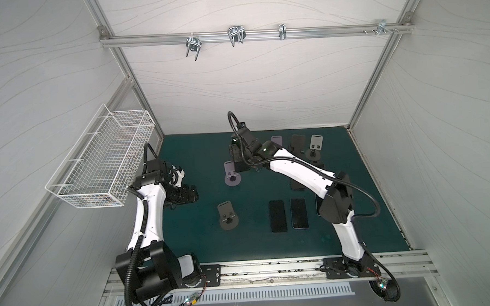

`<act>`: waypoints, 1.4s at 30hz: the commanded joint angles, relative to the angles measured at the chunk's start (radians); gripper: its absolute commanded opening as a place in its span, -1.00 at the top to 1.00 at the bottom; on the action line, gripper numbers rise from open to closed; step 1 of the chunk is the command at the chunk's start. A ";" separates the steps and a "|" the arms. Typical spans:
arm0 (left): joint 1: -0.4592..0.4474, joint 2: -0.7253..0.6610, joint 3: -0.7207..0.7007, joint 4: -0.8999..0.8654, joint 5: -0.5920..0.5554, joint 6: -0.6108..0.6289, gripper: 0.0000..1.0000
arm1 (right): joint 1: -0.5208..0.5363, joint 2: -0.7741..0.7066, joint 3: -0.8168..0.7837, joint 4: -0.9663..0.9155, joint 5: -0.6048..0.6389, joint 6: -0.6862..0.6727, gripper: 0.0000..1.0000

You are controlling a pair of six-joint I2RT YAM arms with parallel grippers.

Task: Remove the phone from the phone stand
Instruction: Remove the phone from the phone stand, then place the phone to the middle-right of the table.

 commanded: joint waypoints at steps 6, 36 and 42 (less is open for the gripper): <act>0.005 0.028 0.031 0.010 0.028 0.022 -0.94 | -0.112 -0.205 -0.302 0.000 -0.020 0.072 -0.32; 0.005 0.011 0.038 -0.013 0.053 0.020 -0.94 | -0.256 0.044 -0.429 -0.063 -0.143 0.151 -0.36; 0.005 0.008 0.036 -0.015 0.056 0.022 -0.94 | -0.261 0.081 -0.429 -0.063 -0.152 0.156 -0.40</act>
